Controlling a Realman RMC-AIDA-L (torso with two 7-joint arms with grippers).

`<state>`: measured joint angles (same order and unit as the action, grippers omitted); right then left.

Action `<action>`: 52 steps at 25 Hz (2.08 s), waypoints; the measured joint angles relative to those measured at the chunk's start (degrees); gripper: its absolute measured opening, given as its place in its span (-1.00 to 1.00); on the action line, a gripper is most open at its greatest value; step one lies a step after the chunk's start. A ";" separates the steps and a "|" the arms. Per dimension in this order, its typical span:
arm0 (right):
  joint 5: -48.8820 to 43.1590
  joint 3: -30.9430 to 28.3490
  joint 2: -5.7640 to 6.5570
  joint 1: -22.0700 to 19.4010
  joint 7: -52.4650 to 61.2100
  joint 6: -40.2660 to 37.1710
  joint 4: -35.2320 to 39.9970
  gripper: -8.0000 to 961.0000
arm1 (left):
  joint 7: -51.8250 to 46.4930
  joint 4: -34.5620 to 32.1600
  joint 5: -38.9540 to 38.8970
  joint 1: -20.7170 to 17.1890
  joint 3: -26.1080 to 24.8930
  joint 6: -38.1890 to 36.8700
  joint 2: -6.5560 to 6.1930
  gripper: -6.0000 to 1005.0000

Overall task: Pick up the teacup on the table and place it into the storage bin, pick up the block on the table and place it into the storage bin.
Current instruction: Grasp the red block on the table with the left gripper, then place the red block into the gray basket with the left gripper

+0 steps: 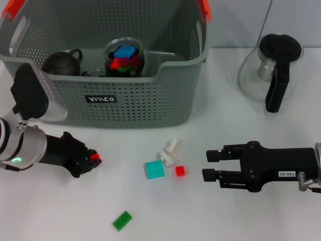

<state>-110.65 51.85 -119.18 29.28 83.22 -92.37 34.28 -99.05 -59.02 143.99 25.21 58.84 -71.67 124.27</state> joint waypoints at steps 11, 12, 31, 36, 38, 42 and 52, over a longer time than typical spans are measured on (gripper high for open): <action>0.00 0.00 0.18 0.18 0.71 0.08 0.00 0.21 | -1.58 -6.53 -2.05 -0.57 -4.46 -8.72 -0.36 -0.58; 0.00 0.00 0.19 0.18 0.71 0.08 0.00 0.21 | -1.54 -7.02 -2.43 -0.23 -6.01 -10.78 -0.53 -0.58; 0.00 0.35 0.17 0.24 0.72 -0.15 0.00 0.21 | -7.34 2.39 -27.71 7.68 -31.59 -41.91 -8.70 -0.78; 0.00 0.45 0.17 -0.16 0.62 -0.18 0.00 0.21 | -11.15 2.57 -30.75 8.86 -32.79 -40.38 -9.20 -0.78; 0.00 0.37 0.17 -0.33 0.55 -0.18 0.00 0.21 | -11.39 2.59 -31.16 9.07 -33.23 -39.95 -9.28 -0.78; 0.00 0.23 0.17 -0.39 0.46 -0.18 0.00 0.21 | -12.07 2.62 -34.09 9.18 -33.91 -39.90 -9.38 -0.78; 0.00 0.45 0.07 -0.02 0.34 -0.14 -0.01 0.21 | -16.63 3.17 -35.70 12.29 -32.20 -31.52 -9.72 -0.78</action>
<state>-110.65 52.30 -119.11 29.26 83.56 -92.51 34.27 -115.68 -55.85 108.29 37.50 26.64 -103.19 114.55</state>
